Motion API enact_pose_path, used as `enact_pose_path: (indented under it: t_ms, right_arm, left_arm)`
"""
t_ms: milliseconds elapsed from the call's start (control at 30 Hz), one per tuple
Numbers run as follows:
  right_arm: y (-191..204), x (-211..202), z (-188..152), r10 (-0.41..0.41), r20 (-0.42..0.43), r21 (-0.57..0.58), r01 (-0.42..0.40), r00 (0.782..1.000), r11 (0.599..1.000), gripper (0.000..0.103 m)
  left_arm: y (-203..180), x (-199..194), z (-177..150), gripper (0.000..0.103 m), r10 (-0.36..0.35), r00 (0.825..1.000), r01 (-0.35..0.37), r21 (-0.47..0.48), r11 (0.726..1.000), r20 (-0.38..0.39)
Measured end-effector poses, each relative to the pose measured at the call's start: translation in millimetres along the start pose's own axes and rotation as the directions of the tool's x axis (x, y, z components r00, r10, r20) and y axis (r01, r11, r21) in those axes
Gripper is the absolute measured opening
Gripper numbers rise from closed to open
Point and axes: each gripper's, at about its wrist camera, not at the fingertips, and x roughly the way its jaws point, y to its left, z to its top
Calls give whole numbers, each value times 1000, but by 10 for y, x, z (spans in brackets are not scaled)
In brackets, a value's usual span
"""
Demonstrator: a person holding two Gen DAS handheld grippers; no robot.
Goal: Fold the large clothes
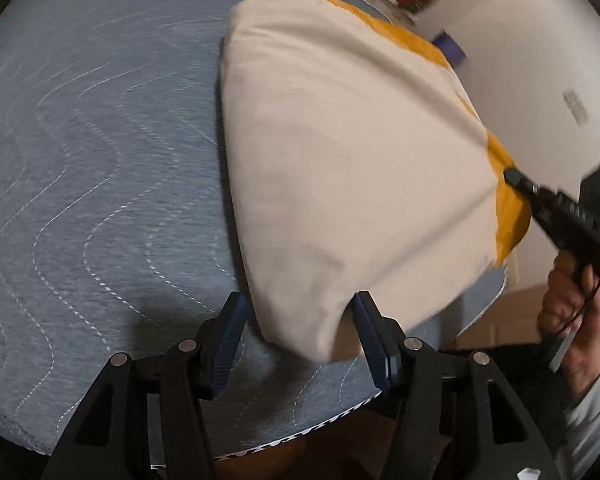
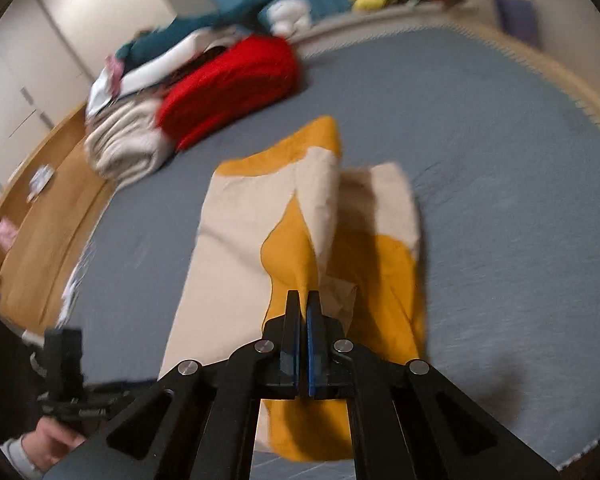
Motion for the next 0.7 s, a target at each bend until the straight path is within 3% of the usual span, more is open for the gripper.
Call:
enact_pose_path:
  t_ms: [100,167,267,367,500,600,700]
  right_arm:
    - [-207,82,-91,-68,-71,10,69,995,998,2]
    - [-283,334,-196,-158,-185,-36,154,970,987,2]
    - [-346,609,-296,-242,-278,-85,228,930,970,2]
    - [-357,710,-291,-257,-293,-73,246,921,966,2]
    - [-299,869,-255,-299,-315,-119,275,901,954,2]
    - [-225,996,-241,-317,-336,-155,280,887,947,2]
    - [-224,921,-189,-328,-299,-142,298,896,944,3]
  left_arm:
    - [-131,120,-31,53,52,998,-50,55,997,-36]
    - [-199,139,-28,53,51,998,-47,73,996,-46]
    - [-334,39,8,51,33,999,-33,109,994,2]
    - [-318,12,14,51,22,999,-25,101,995,24]
    - [-144,246,-27,51,75,995,-70,69,995,-67]
    - [-237,201,-38,50,75,995,-70,68,995,-68]
    - [-315,110,-16,47,56,997,-52,69,996,-59]
